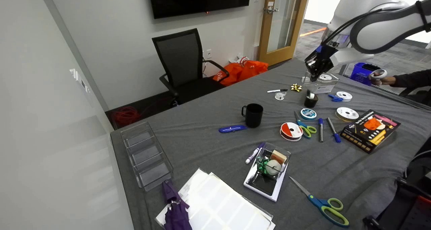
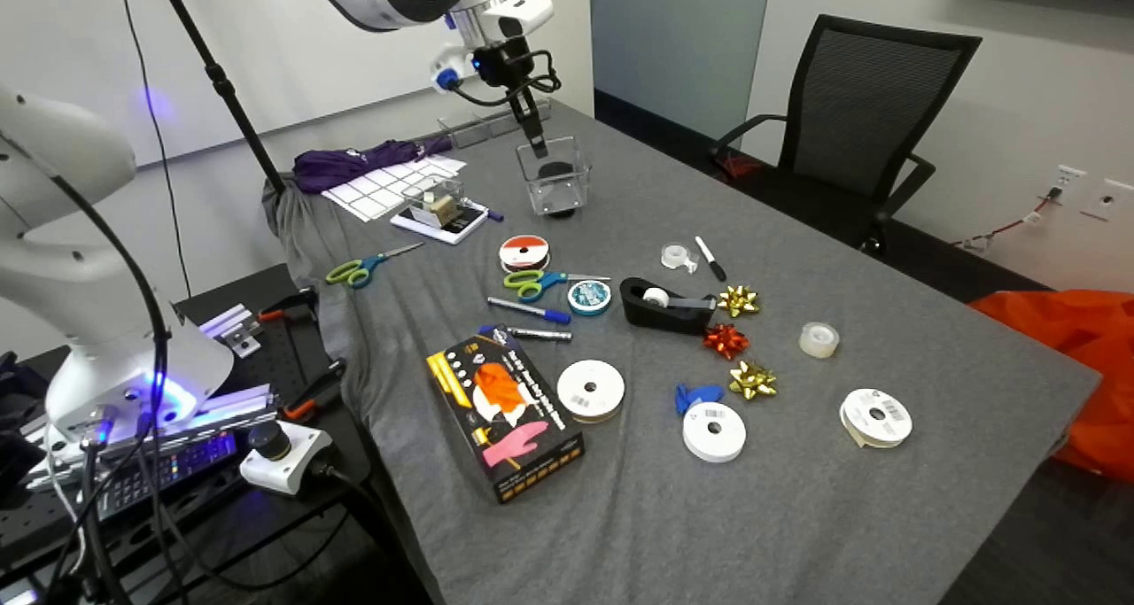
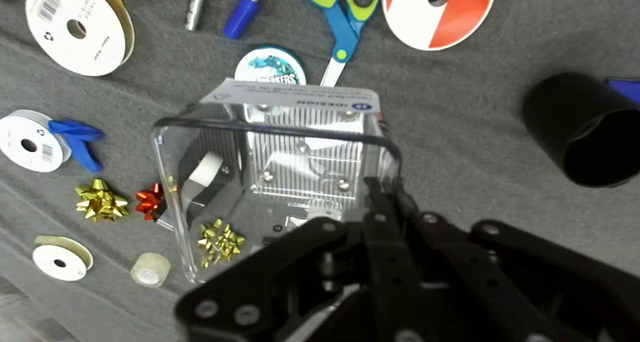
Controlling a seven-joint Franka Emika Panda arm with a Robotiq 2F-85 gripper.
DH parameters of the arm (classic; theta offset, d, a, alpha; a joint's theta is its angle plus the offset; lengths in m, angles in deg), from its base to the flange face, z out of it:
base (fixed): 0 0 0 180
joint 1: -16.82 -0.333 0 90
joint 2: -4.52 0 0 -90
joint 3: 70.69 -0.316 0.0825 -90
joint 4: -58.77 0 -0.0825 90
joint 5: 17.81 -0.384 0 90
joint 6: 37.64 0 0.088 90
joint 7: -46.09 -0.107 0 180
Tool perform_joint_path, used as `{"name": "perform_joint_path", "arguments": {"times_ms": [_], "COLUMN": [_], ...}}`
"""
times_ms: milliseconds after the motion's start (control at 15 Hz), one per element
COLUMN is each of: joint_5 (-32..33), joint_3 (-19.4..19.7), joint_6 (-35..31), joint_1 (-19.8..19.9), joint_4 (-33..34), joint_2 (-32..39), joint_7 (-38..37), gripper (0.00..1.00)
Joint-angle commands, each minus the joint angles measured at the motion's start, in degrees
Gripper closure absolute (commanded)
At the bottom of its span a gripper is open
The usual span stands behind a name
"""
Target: Pick up the empty clear case and move it forward
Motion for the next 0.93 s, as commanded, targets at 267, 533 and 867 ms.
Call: {"name": "perform_joint_path", "arguments": {"times_ms": [267,533,867], "joint_5": [9.91,-6.51,-16.19], "joint_3": [10.24,31.62,53.43], "joint_6": [0.24,-3.89,-2.87], "joint_1": [-14.49,-34.14,-54.52], "joint_4": [14.77,19.36,24.04], "joint_2": [18.43,15.89,18.02], "joint_7": [-6.62,1.79,5.27], "gripper": [0.99,0.99,0.99]}}
